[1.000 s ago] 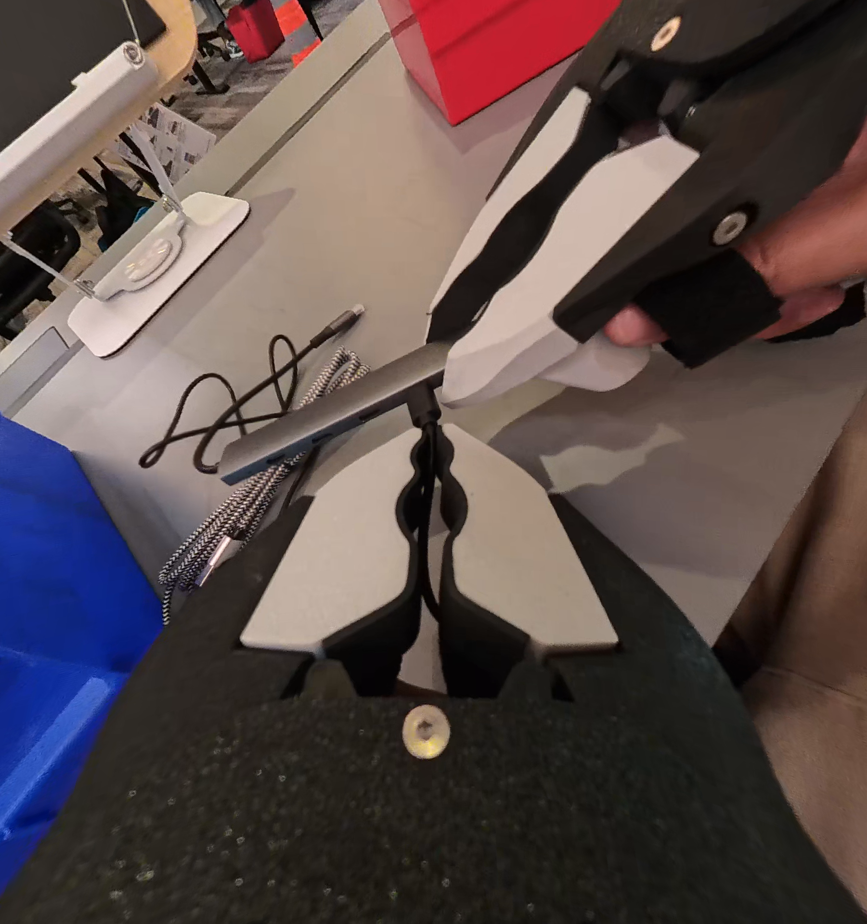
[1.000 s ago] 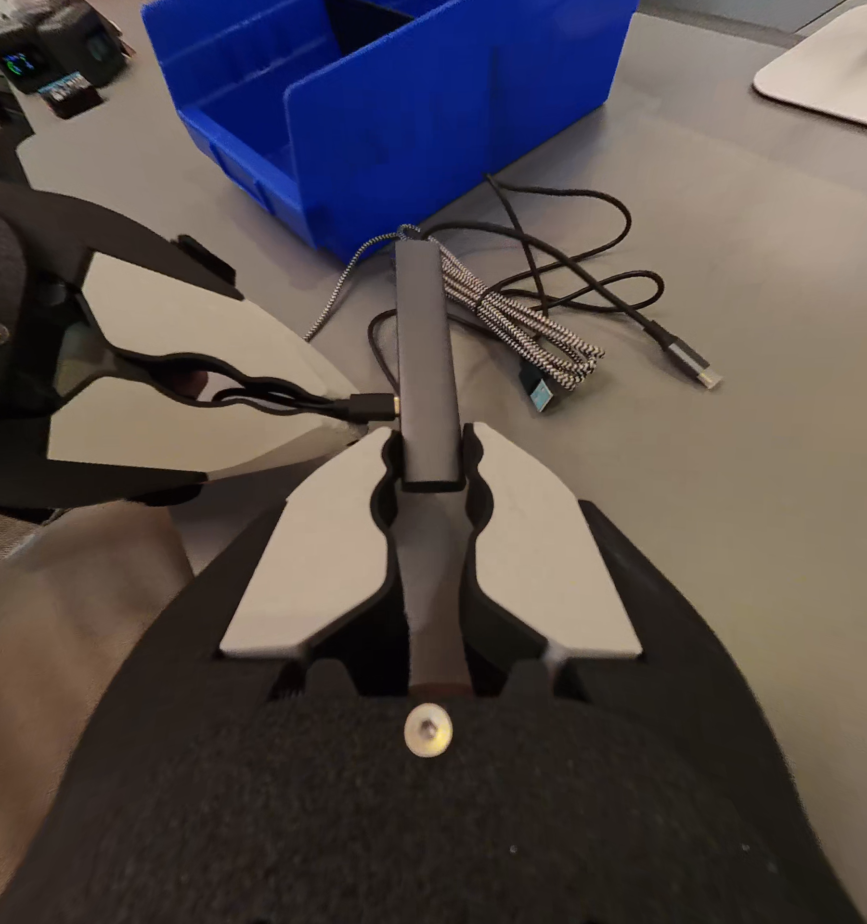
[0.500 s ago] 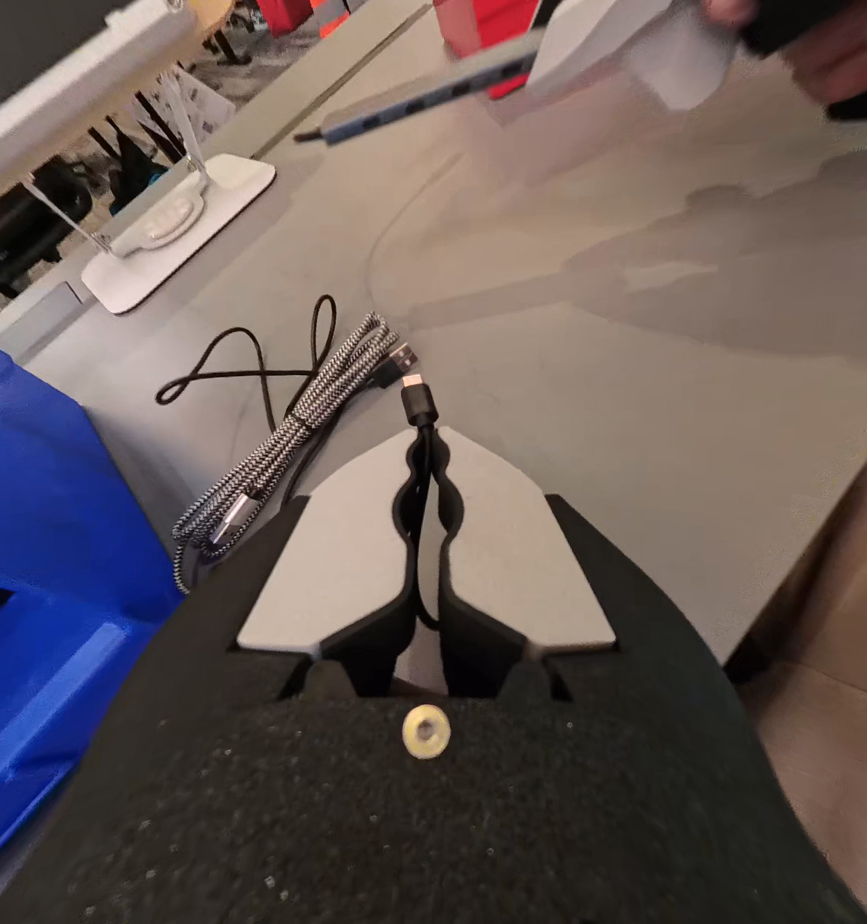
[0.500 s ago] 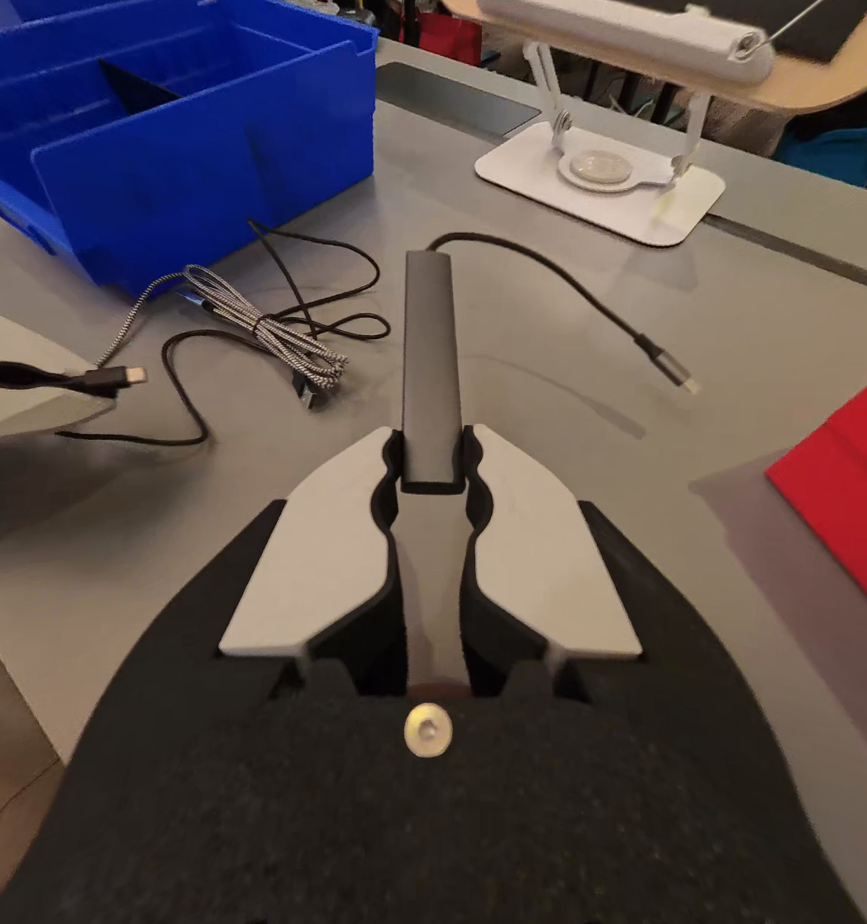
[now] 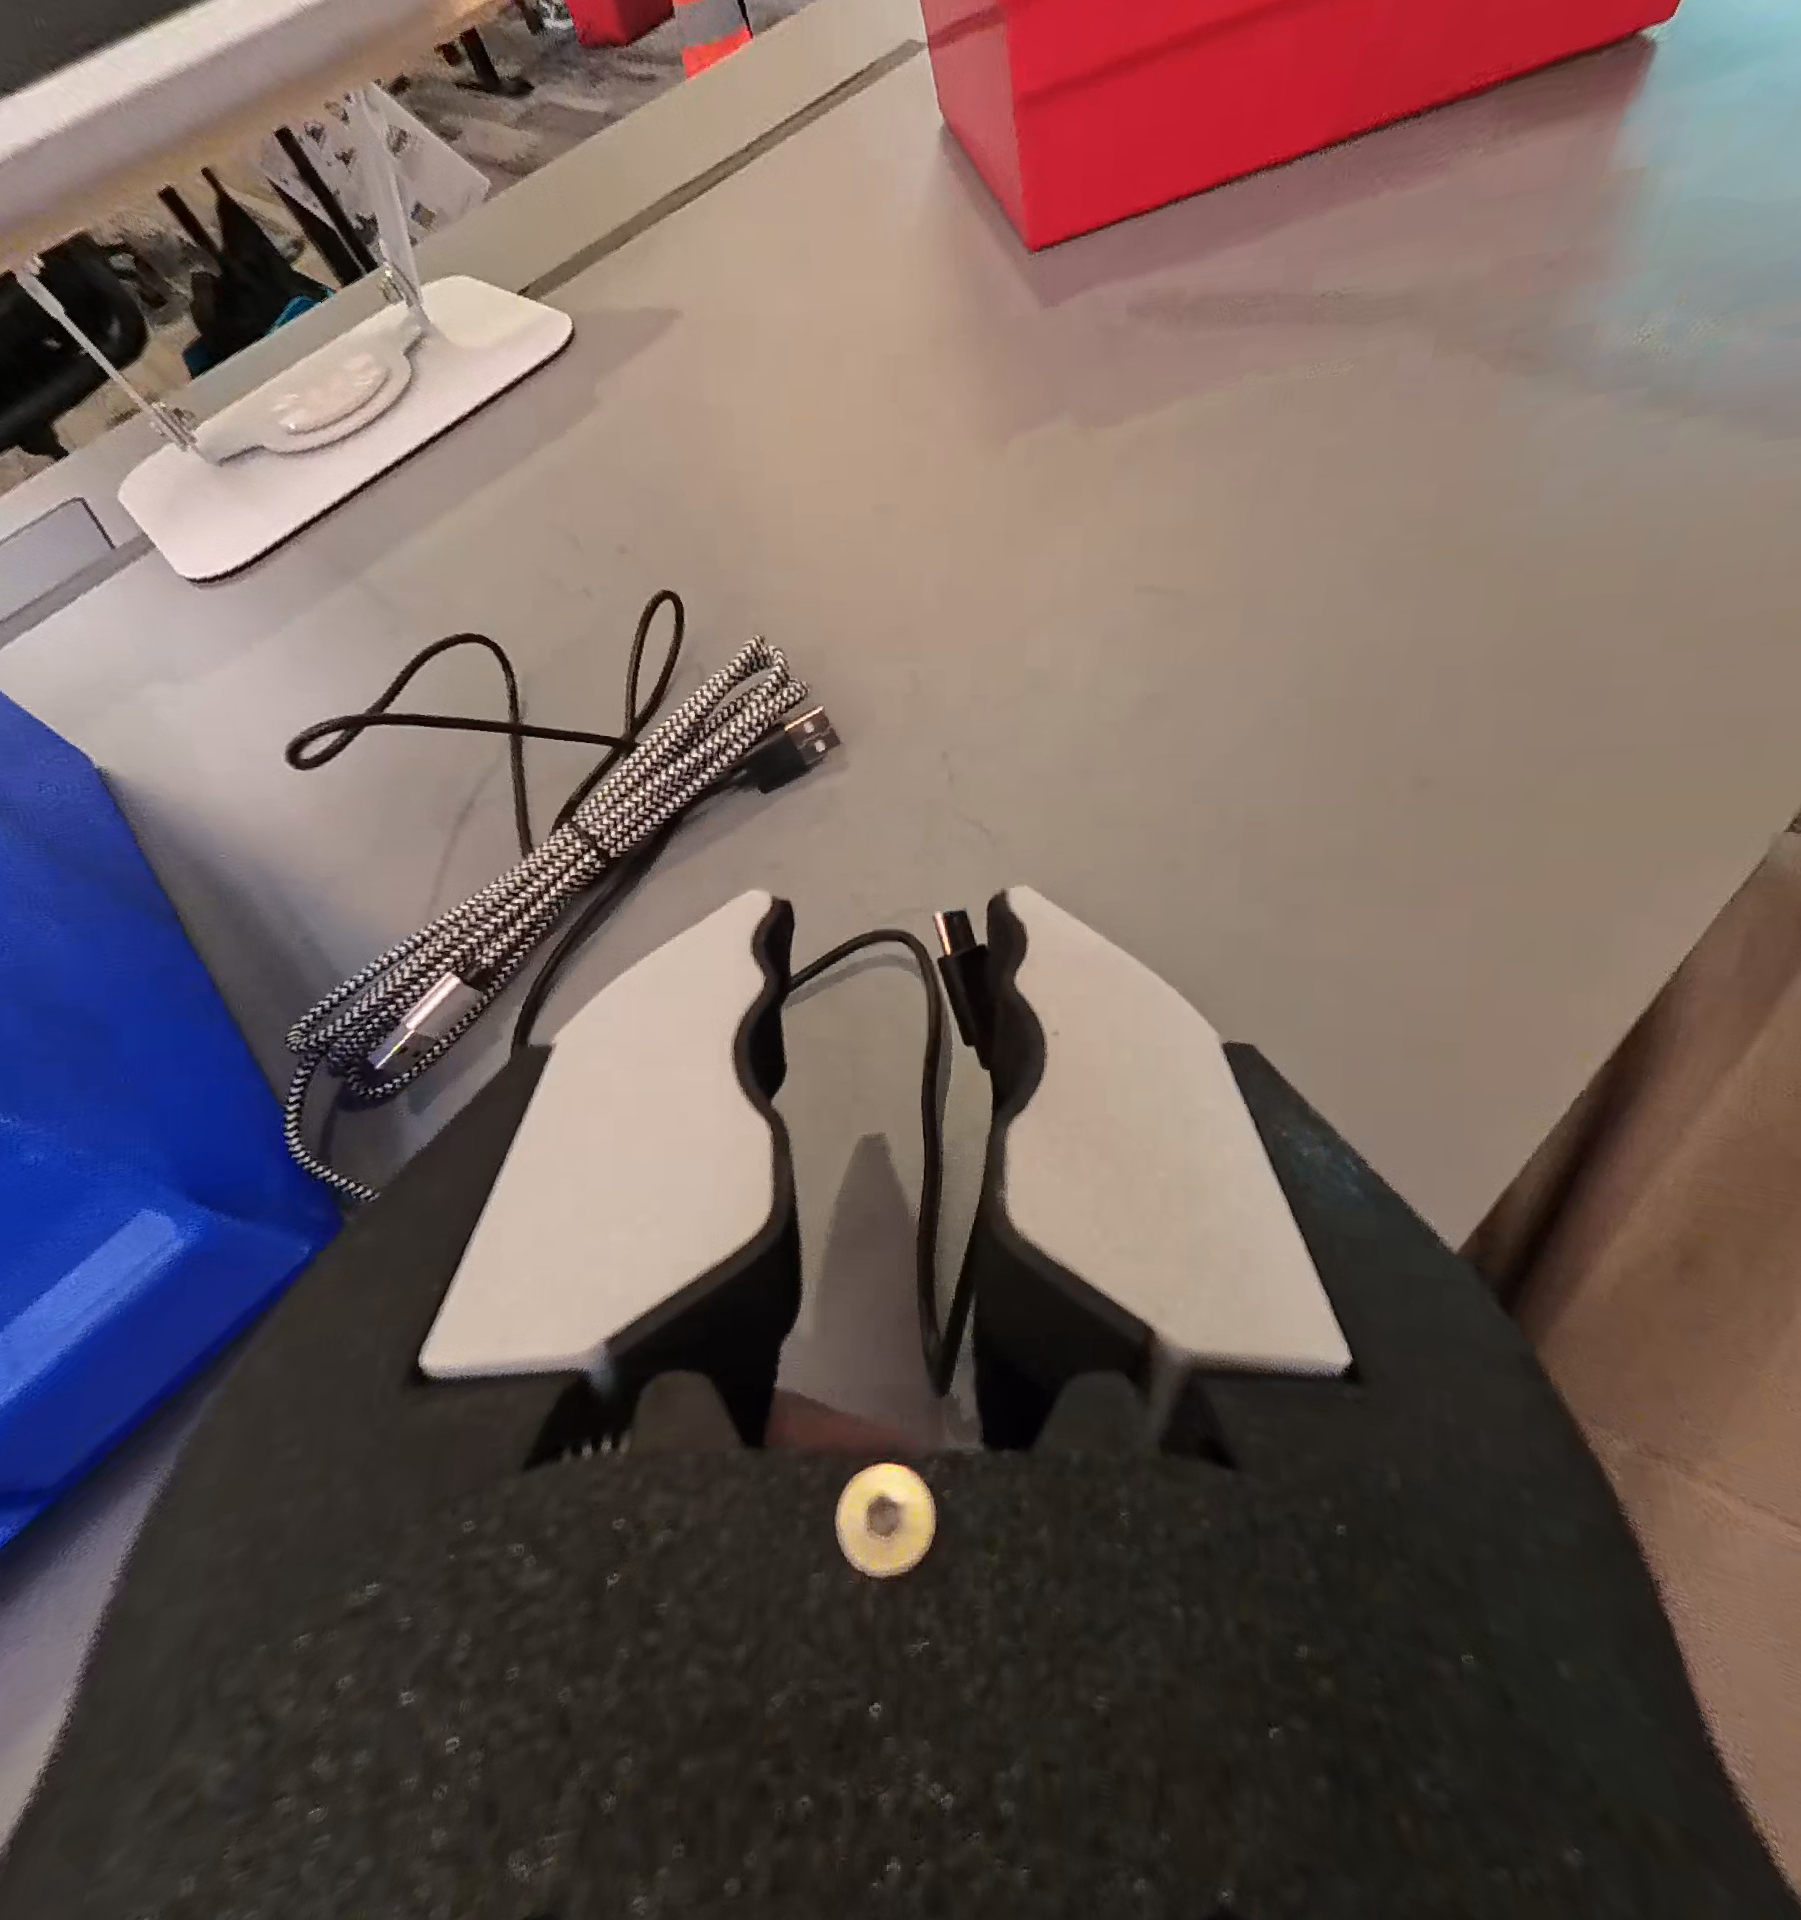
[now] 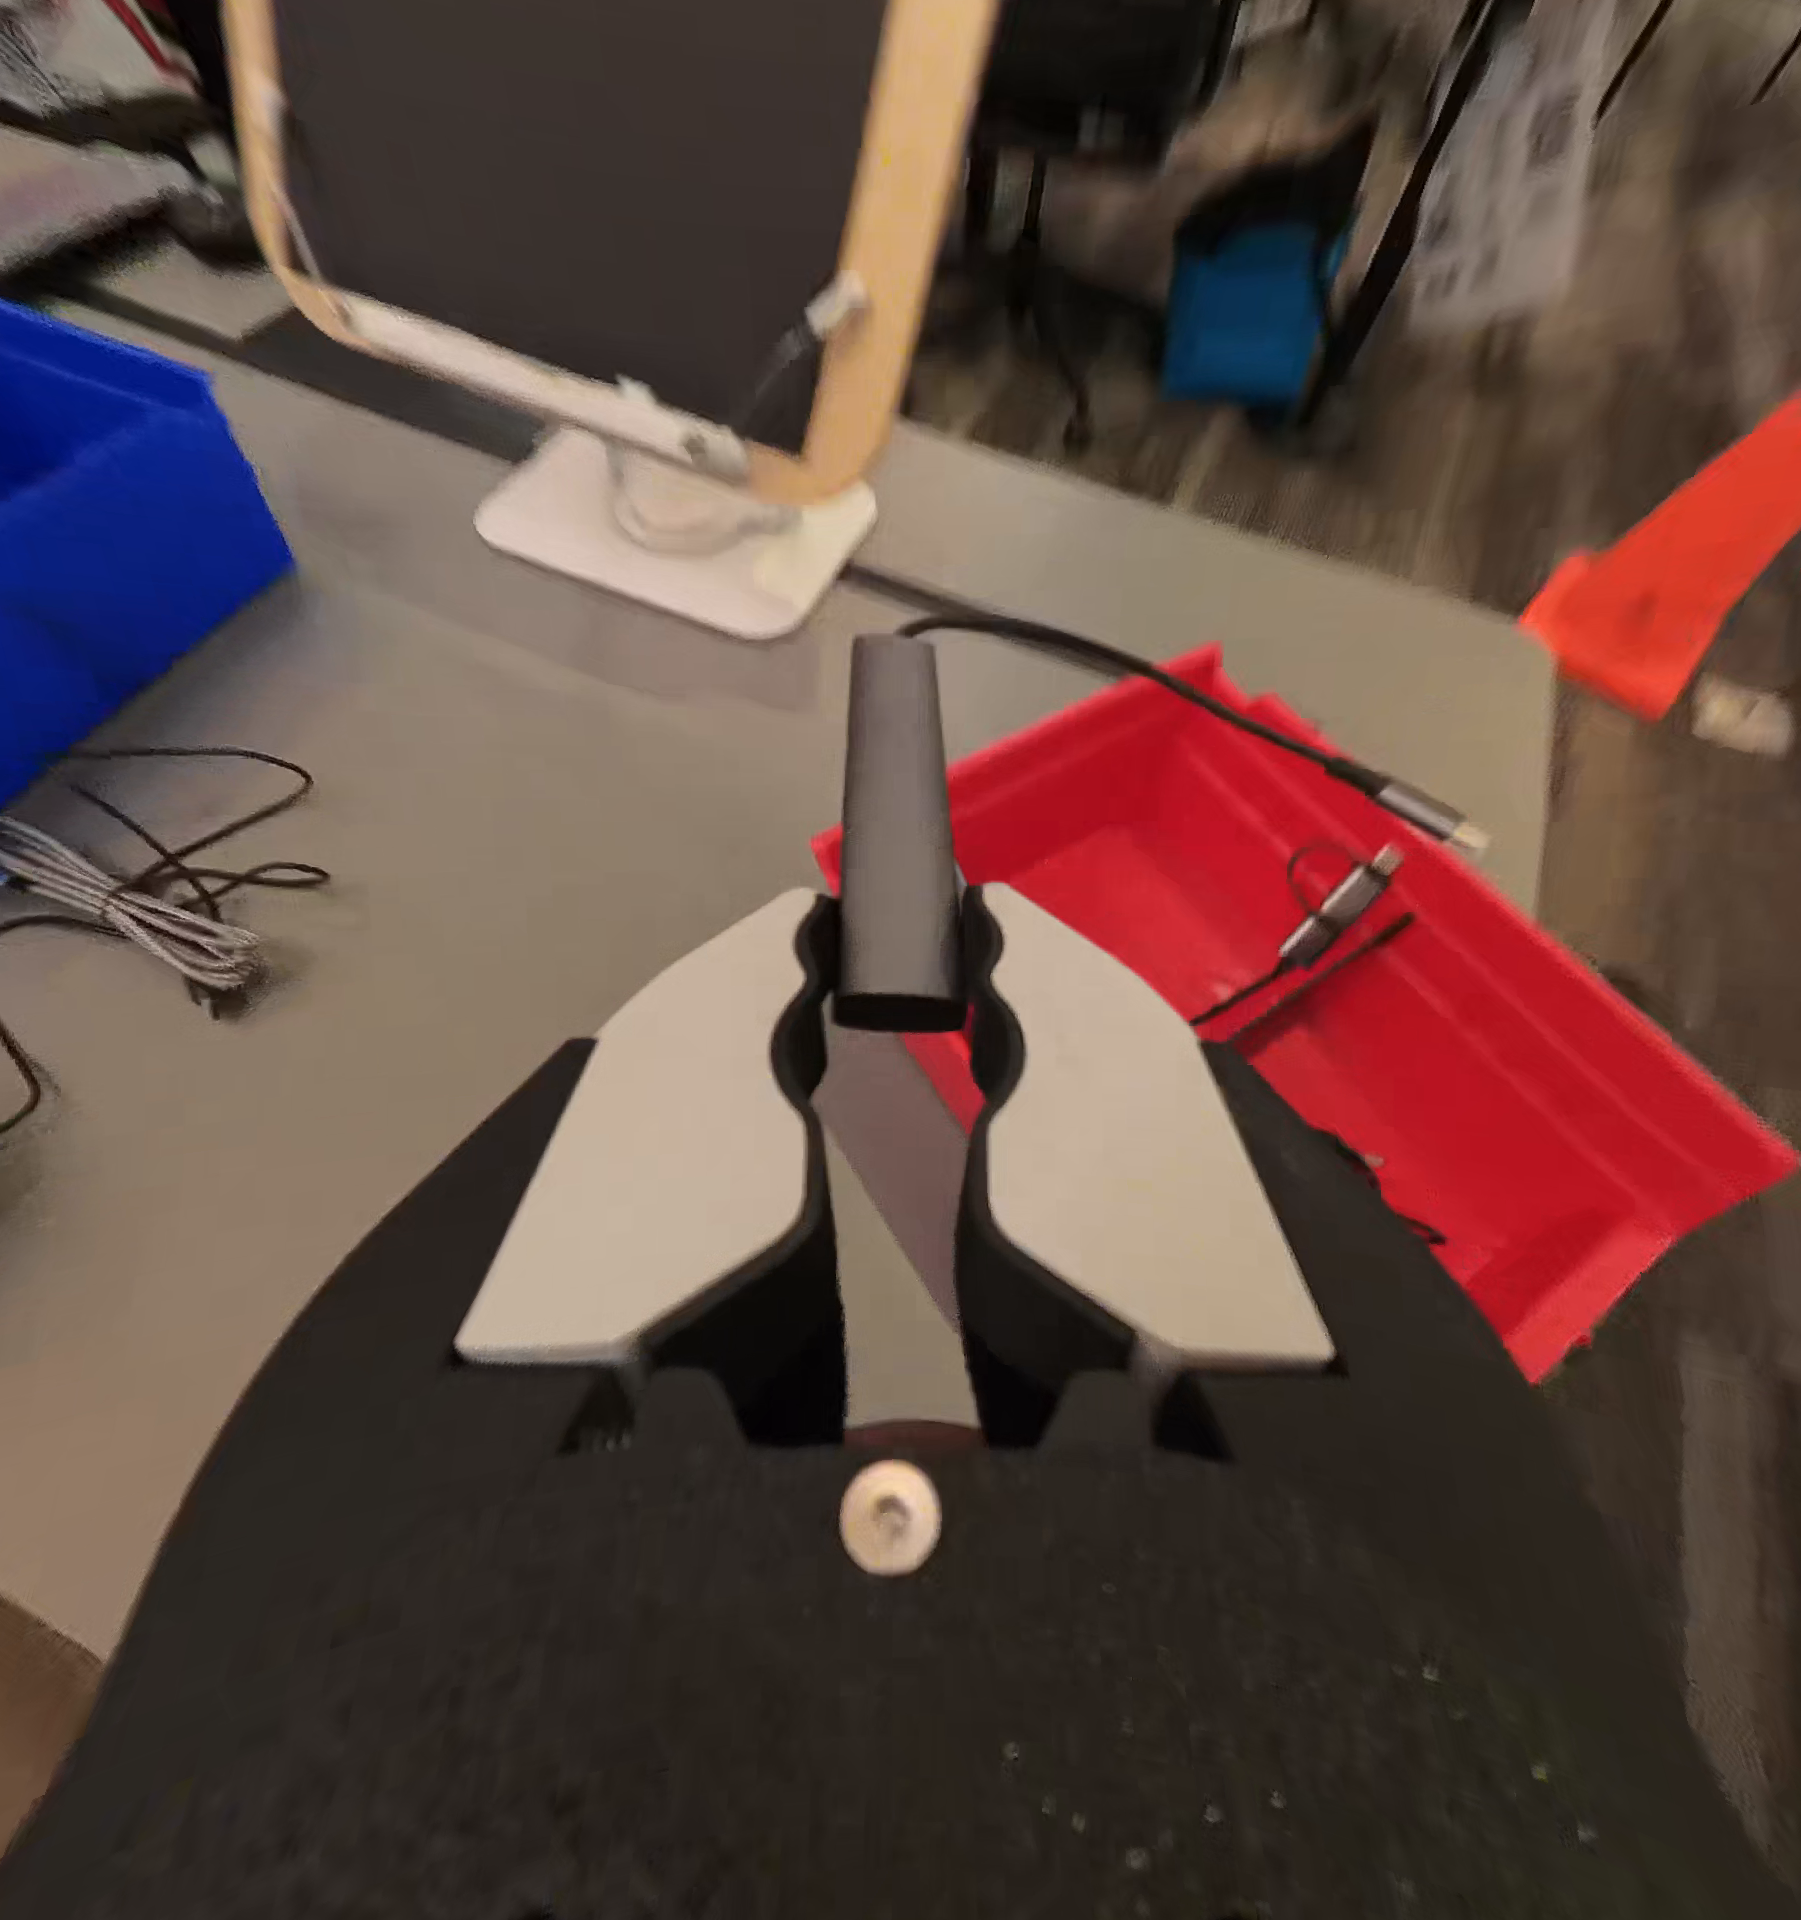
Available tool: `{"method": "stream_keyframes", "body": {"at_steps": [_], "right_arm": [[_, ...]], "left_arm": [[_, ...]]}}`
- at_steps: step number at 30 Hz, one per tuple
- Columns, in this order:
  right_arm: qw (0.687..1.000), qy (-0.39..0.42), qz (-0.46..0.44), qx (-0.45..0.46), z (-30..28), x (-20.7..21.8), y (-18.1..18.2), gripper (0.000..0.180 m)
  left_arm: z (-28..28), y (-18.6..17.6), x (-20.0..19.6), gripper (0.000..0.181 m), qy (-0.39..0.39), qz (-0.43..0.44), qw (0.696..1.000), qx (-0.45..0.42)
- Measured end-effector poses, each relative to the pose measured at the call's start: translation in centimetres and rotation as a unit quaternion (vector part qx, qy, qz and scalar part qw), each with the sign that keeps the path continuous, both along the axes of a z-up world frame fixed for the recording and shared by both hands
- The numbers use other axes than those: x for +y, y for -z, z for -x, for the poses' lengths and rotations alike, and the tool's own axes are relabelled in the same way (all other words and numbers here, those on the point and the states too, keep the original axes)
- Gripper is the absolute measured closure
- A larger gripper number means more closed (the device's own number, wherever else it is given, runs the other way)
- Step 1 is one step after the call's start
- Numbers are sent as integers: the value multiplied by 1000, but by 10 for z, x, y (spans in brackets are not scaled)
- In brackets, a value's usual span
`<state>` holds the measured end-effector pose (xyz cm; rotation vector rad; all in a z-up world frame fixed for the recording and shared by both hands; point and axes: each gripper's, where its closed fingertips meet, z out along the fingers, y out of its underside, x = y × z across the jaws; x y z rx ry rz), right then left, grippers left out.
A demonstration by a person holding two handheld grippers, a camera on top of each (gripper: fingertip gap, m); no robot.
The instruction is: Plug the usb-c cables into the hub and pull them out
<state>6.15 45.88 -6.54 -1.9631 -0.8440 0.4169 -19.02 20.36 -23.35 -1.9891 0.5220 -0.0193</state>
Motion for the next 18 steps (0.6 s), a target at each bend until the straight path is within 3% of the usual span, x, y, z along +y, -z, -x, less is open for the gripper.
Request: {"method": "stream_keyframes", "body": {"at_steps": [4,9,11,13,15,18], "right_arm": [[993,41,95,-63,-4,65,64,157],[963,33,246,-107,12,89,137,157],[958,15,279,-71,22,88,136,152],[961,-5,276,-3,30,80,113,142],[969,-29,242,29,24,64,89,140],[983,-46,175,10,-9,33,75,138]], "left_arm": [[1,6,-1,147,-7,10,1000,14],[2,2,-5,150,-8,-3,999,36],[2,2,-6,150,-7,0,1000,30],[4,3,-8,150,-5,5,1000,27],[7,4,-10,149,-2,7,1000,22],[10,3,-11,147,-2,10,1000,5]]}}
